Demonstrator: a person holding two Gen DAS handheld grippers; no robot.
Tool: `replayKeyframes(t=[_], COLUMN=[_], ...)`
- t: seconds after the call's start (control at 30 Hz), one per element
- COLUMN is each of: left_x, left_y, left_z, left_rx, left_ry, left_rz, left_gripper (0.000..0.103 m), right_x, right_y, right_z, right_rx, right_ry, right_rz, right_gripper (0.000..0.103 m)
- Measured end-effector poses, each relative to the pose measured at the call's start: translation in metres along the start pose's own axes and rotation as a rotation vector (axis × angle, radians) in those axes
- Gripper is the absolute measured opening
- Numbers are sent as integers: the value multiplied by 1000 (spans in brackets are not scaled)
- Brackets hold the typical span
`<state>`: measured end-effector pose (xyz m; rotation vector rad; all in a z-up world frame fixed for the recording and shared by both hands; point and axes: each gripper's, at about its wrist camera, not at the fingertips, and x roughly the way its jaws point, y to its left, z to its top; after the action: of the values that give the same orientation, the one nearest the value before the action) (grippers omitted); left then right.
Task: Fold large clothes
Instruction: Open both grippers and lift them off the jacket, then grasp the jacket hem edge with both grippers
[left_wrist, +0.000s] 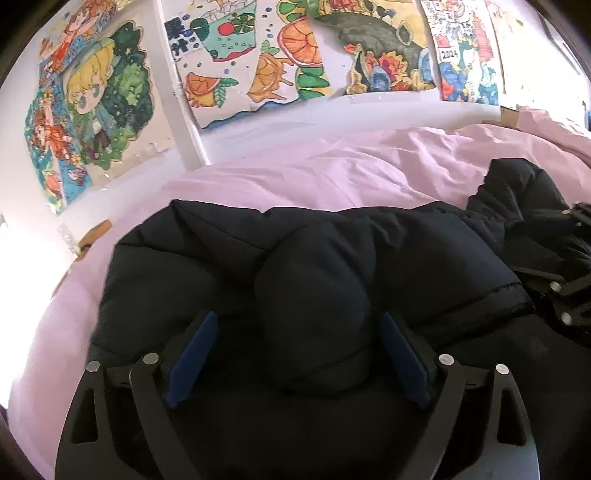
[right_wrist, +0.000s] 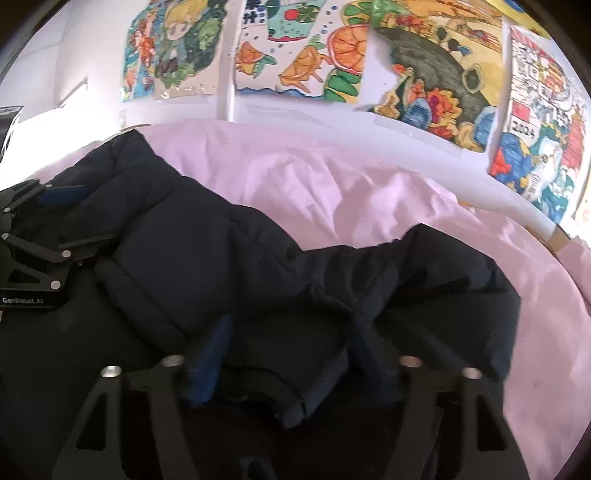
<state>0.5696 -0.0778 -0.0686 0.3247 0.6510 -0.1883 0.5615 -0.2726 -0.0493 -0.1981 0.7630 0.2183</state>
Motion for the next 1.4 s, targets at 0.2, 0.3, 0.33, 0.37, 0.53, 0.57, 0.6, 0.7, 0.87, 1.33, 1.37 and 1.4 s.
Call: replayKeyframes(t=[0.2,0.3,0.33,0.37,0.53,0.57,0.6,0.7,0.87,1.33,1.37,1.4], left_x=[-19,-40,-51,-62,-113,-130,-139,-186,-253,-386,-392,-398], left_y=[7,11,11,11,10,11,12,19,20,-18,-19,-20], left_z=[3,4,4,4,10,10,9,6,0,-49,-53,-58], left_rx=[-54,-95,-114,-126,-128,-138,-143,-169,-166,-108,-104,-102], left_ry=[22,-3,-22,-39,-70,-75,-73,-43,9,-24,-27,-29], left_rz=[-14,-59,-75,-87,-87,-82,-82,-107,-150,-263,-265,-264], left_gripper=[89,89,89,89,89,89,89,89,89,89,89,89], right_x=[-27,-52,-61,-71,-123,-137,-151,-198,-277,-405,-410,-413], right_y=[-10,0,4,8,30,32,34,38,49,104,110,113], right_z=[-1,-3,-3,-3,1,2,3,3,-1,-61,-67,-70], right_rx=[83,41,26,11,-42,-39,-31,0,9,64,56,55], right_ry=[7,-37,-55,-70,-107,-116,-117,-113,-127,-154,-152,-153], right_rz=[34,19,11,0,-20,-26,-33,-36,-45,-36,-34,-33], right_gripper=[94,103,103,103,103,103,103,103,103,103,103,103])
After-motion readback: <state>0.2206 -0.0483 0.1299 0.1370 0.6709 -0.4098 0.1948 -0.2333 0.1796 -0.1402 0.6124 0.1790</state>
